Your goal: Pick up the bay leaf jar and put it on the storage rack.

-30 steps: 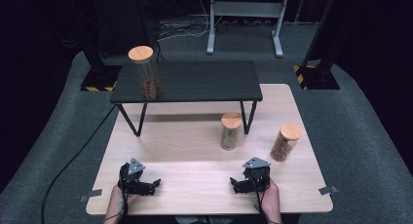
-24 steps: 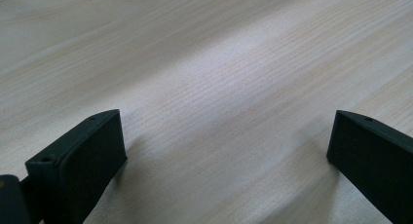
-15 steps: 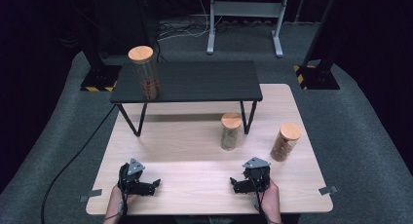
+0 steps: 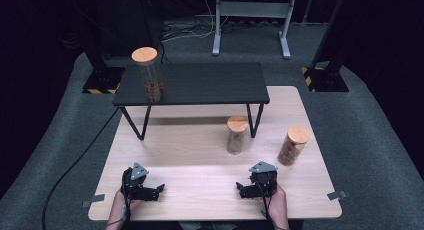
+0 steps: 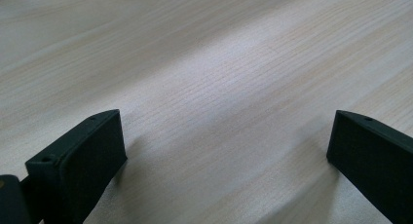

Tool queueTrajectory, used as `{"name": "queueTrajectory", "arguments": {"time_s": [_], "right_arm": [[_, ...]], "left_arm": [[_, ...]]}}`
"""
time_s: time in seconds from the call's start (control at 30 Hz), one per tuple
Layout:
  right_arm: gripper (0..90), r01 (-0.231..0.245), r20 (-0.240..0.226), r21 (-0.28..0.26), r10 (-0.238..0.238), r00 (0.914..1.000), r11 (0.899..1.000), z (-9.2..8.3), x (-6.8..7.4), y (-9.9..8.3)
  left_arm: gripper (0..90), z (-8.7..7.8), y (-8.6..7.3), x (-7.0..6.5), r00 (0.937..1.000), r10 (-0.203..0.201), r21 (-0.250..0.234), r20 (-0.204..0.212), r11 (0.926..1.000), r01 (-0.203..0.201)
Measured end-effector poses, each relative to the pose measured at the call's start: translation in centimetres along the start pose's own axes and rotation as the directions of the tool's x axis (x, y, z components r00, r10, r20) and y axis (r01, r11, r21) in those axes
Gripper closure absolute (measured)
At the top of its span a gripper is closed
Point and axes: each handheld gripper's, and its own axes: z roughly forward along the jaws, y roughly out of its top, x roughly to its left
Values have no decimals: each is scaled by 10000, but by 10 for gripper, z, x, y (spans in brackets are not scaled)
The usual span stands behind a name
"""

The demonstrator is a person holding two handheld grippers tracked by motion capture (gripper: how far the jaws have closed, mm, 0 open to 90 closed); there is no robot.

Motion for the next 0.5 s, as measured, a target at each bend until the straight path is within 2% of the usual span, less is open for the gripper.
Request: {"name": "queueTrajectory", "arguments": {"time_s": [0.5], "right_arm": [[0,-42,135,31,41,9999,10000,0,2,1]], "left_arm": [[0,0,-1,0,10000,-5,-12,19,10000,5]]}}
